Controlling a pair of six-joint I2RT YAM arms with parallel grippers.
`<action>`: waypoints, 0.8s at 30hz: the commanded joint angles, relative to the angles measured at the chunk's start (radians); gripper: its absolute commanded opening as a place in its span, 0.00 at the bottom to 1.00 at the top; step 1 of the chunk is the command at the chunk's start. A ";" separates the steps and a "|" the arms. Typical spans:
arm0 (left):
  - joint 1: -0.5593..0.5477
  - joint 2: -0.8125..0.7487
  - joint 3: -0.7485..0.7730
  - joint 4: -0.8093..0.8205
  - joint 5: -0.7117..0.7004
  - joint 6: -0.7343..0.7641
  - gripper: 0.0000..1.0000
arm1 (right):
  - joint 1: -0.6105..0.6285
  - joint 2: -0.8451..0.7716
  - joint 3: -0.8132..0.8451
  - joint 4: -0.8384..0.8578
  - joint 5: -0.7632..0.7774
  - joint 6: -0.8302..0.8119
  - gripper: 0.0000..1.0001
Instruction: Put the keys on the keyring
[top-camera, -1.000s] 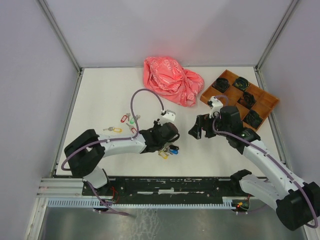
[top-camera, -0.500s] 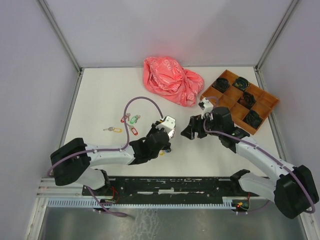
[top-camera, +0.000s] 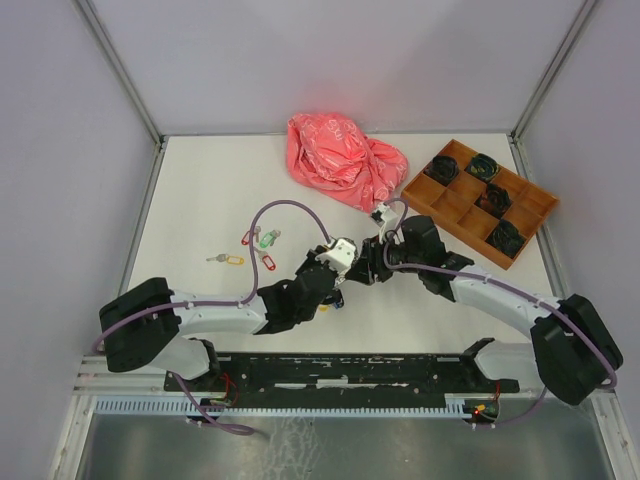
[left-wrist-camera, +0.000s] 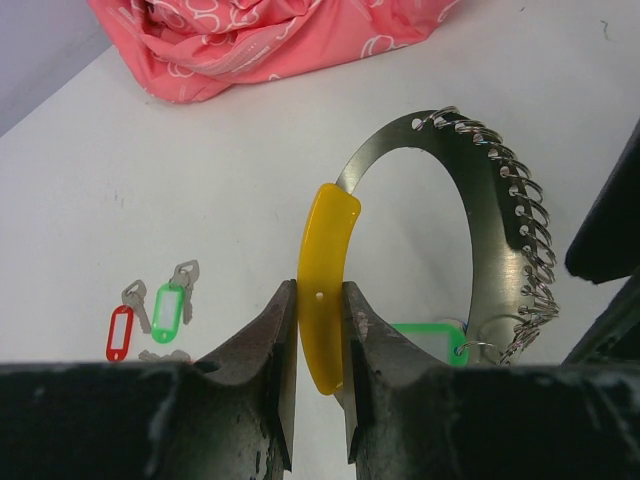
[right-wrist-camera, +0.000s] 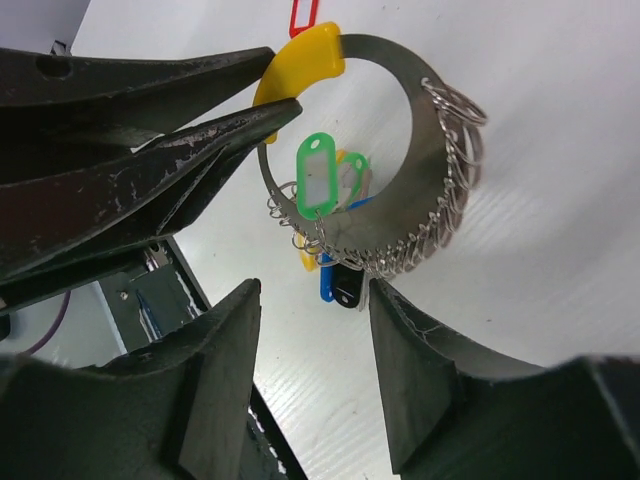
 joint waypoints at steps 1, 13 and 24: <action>-0.004 0.001 0.042 0.058 0.024 -0.052 0.03 | 0.035 0.053 0.052 0.088 -0.020 -0.026 0.55; -0.003 -0.016 0.032 0.042 0.054 -0.117 0.03 | 0.085 0.196 0.108 0.130 0.004 -0.062 0.54; 0.005 -0.002 0.024 0.038 -0.017 -0.153 0.03 | 0.102 0.244 0.127 0.075 -0.128 -0.101 0.27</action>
